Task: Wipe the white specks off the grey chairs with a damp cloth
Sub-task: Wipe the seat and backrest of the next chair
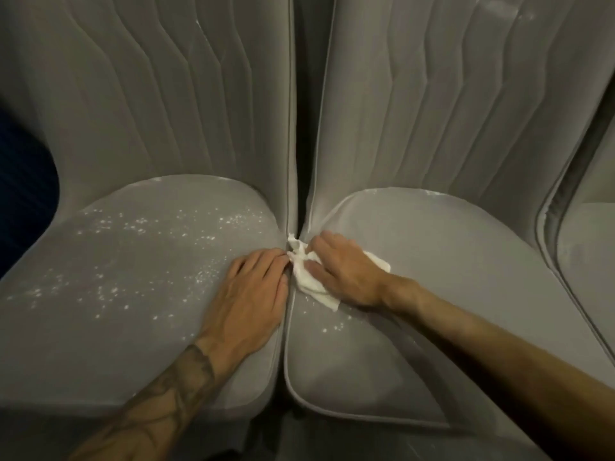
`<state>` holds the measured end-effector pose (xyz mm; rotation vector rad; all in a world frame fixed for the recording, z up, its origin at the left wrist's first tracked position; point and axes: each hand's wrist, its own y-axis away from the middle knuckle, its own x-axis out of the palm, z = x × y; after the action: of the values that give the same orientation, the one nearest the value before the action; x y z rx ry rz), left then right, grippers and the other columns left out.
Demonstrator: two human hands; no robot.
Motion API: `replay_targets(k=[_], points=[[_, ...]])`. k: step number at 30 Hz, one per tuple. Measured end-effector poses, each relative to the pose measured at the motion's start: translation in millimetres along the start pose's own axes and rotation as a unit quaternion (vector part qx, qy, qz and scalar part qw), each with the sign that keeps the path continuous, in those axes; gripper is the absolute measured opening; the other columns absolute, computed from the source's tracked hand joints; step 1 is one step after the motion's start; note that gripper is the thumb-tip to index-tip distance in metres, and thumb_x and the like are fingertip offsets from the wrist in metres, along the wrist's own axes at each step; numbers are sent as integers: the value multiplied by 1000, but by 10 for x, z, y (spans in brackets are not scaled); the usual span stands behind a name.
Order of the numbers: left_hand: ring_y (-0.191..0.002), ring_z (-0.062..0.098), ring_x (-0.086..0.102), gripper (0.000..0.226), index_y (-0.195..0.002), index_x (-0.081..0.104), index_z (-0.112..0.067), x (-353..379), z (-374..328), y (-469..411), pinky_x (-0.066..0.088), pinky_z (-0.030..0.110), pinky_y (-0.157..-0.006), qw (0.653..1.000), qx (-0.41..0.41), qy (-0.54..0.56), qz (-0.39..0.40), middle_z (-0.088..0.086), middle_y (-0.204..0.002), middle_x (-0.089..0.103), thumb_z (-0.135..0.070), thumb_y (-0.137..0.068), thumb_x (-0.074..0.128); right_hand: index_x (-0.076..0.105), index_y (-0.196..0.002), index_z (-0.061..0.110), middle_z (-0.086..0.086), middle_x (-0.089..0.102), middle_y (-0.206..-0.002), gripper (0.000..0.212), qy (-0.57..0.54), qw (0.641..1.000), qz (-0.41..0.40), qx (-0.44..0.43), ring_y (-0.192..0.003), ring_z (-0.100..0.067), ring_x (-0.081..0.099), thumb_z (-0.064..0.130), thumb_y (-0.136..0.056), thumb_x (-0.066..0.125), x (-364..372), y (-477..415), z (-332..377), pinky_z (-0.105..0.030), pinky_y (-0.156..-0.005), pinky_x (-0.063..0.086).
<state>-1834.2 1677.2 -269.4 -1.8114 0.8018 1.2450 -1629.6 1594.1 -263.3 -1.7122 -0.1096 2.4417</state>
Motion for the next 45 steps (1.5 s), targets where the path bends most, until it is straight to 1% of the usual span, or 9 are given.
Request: replay_targets(k=[5, 11, 18, 24, 30, 36, 39, 42, 45], points=[[-122, 22, 58, 40, -132, 61, -13, 21, 14, 8, 46, 43, -109, 1000, -5, -22, 3, 5, -132, 62, -28, -105, 34, 50, -120, 6, -17, 53, -122, 34, 83, 975, -36, 204, -107, -37, 51, 34, -105, 39, -130, -296, -156, -47, -94, 39], [-121, 23, 59, 43, -128, 63, -14, 30, 52, 10, 45, 43, -105, 1000, 6, -12, 6, 5, -130, 63, -27, -103, 31, 49, -104, 15, -7, 50, -103, 25, 43, 998, -13, 45, -86, -27, 47, 38, -102, 40, 67, 251, 307, -42, -77, 37], [-127, 25, 56, 56, -134, 61, -11, 30, 24, -1, 43, 45, -111, 999, 4, -22, 24, 7, -136, 61, -32, -102, 19, 49, -116, 7, -17, 52, -121, 34, 118, 944, -55, 303, -108, -39, 50, 36, -105, 38, -160, 138, -176, -47, -91, 38], [-127, 24, 56, 48, -133, 60, -12, 57, 44, -9, 42, 44, -110, 999, -1, -24, 28, 7, -136, 61, -32, -104, 27, 50, -106, 14, -8, 51, -106, 26, 49, 989, -42, 135, -91, -29, 49, 38, -102, 42, 40, 414, 241, -43, -80, 37], [-124, 24, 55, 47, -129, 60, -13, 80, 36, -22, 42, 44, -109, 1000, 5, -17, 16, 7, -133, 61, -36, -103, 28, 50, -116, 7, -17, 53, -120, 33, 120, 922, -85, 359, -106, -39, 51, 35, -105, 38, -236, 499, -202, -47, -89, 40], [-122, 24, 55, 45, -128, 60, -14, 113, 57, -29, 42, 45, -106, 1000, 2, -14, 7, 5, -132, 61, -39, -103, 31, 53, -107, 12, -11, 53, -106, 27, 40, 980, -73, 178, -93, -34, 52, 37, -103, 43, 18, 684, 310, -46, -84, 41], [-122, 25, 55, 45, -127, 60, -14, 130, 45, -29, 41, 46, -107, 1000, 4, -18, 8, 6, -132, 61, -39, -103, 32, 54, -114, 10, -15, 54, -112, 29, 68, 960, -68, 262, -101, -37, 53, 35, -104, 44, -263, 880, -83, -46, -87, 40], [-119, 24, 55, 42, -125, 60, -14, 131, 20, -46, 41, 45, -104, 1000, 0, -21, -4, 6, -130, 61, -37, -103, 34, 53, -116, 2, -22, 55, -116, 32, 102, 901, -111, 407, -105, -41, 52, 30, -105, 40, -380, 1014, -324, -49, -90, 40], [-117, 23, 54, 37, -122, 60, -15, 124, 10, -37, 41, 44, -101, 1000, 0, -23, -11, 4, -128, 60, -35, -102, 35, 52, -115, 4, -20, 54, -115, 32, 91, 920, -113, 365, -100, -39, 52, 31, -104, 39, -129, 900, 58, -50, -88, 40]])
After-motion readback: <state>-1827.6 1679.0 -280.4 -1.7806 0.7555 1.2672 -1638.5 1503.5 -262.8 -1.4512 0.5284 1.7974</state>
